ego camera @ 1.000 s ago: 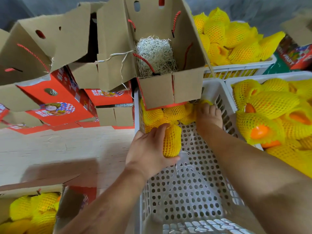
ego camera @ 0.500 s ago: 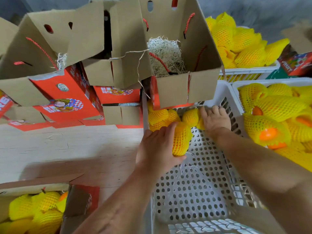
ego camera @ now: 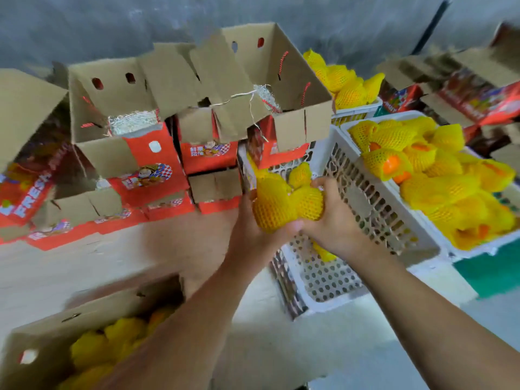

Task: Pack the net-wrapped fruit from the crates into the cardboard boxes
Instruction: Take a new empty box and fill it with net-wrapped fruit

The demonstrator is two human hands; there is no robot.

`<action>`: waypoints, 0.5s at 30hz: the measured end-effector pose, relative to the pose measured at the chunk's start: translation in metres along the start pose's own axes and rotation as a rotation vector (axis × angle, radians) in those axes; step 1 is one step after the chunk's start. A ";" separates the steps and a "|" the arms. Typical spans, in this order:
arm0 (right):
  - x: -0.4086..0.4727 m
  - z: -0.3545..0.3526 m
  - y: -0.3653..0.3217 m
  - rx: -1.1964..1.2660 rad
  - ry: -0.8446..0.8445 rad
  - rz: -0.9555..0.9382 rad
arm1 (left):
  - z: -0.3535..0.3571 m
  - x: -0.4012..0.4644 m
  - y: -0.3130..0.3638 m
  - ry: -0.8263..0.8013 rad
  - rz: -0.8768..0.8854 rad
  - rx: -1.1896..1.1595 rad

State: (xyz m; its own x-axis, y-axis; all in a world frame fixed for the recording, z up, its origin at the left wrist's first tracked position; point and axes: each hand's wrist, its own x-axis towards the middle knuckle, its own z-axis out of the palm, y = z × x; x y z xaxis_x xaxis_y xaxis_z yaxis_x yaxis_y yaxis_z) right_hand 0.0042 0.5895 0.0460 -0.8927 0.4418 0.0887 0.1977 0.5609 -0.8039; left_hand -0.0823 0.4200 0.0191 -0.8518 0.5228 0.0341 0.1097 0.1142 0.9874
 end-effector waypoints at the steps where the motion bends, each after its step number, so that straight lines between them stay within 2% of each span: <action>1: -0.010 0.016 -0.015 0.022 0.003 -0.026 | -0.018 -0.014 0.001 0.027 -0.009 -0.061; 4: -0.035 0.077 -0.062 0.041 0.047 -0.134 | -0.081 -0.052 -0.005 0.075 -0.071 -0.221; 7: -0.057 0.140 -0.106 0.041 0.049 -0.232 | -0.153 -0.093 -0.014 0.044 -0.178 -0.292; 9: -0.073 0.180 -0.131 0.099 -0.051 -0.184 | -0.199 -0.120 -0.017 0.036 -0.265 -0.376; 13: -0.097 0.242 -0.171 0.271 -0.315 -0.011 | -0.279 -0.159 -0.022 0.188 -0.435 -0.714; 15: -0.103 0.267 -0.185 0.427 -0.373 0.099 | -0.308 -0.172 -0.028 0.236 -0.467 -0.697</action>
State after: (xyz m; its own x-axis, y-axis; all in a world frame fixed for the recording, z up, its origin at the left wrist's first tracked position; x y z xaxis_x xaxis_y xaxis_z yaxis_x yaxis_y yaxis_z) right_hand -0.0488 0.2537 0.0283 -0.9760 0.1577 -0.1501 0.1756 0.1626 -0.9709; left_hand -0.0967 0.0664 0.0334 -0.8238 0.3541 -0.4427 -0.5500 -0.3100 0.7755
